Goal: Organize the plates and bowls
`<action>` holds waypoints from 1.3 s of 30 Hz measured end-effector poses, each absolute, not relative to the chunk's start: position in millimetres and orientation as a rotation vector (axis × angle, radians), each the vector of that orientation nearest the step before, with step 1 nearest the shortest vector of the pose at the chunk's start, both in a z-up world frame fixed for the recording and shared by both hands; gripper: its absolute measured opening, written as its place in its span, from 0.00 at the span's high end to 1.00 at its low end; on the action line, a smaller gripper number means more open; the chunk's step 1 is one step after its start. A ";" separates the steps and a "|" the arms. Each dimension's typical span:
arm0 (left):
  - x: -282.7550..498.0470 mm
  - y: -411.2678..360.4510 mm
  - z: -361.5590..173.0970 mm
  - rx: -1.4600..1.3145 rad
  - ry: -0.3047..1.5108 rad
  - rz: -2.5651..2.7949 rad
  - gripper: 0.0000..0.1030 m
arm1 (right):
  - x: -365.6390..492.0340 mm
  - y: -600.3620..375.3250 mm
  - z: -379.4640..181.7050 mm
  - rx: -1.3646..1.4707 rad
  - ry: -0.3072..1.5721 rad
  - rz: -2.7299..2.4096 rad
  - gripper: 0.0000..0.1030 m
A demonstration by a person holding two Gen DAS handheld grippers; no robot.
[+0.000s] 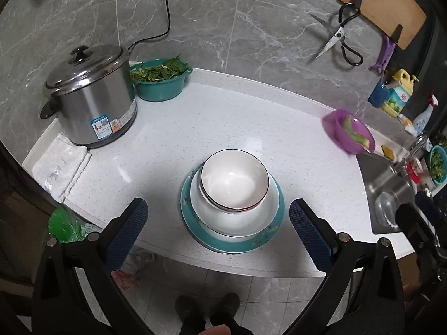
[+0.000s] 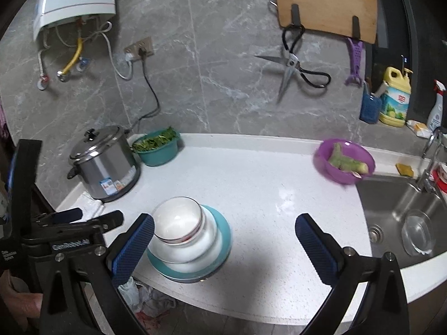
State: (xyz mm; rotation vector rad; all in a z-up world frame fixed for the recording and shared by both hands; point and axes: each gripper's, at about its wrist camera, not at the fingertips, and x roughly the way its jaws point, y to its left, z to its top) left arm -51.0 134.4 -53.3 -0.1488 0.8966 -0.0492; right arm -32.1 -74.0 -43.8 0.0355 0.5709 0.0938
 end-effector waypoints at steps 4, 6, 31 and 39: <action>-49.1 129.5 -52.2 -0.101 0.889 -0.036 0.00 | -29.4 -73.5 -45.5 0.037 0.611 0.067 0.00; -47.3 125.6 -50.5 -0.062 0.883 -0.025 0.00 | -27.0 -73.1 -45.9 0.035 0.627 0.059 0.00; -17.9 112.5 -50.1 -0.002 0.868 -0.032 0.00 | 12.4 -68.4 -57.6 -0.002 0.741 -0.061 0.00; -16.6 111.7 -55.5 0.018 0.888 -0.015 0.00 | 18.4 -64.9 -60.6 -0.004 0.759 -0.068 0.00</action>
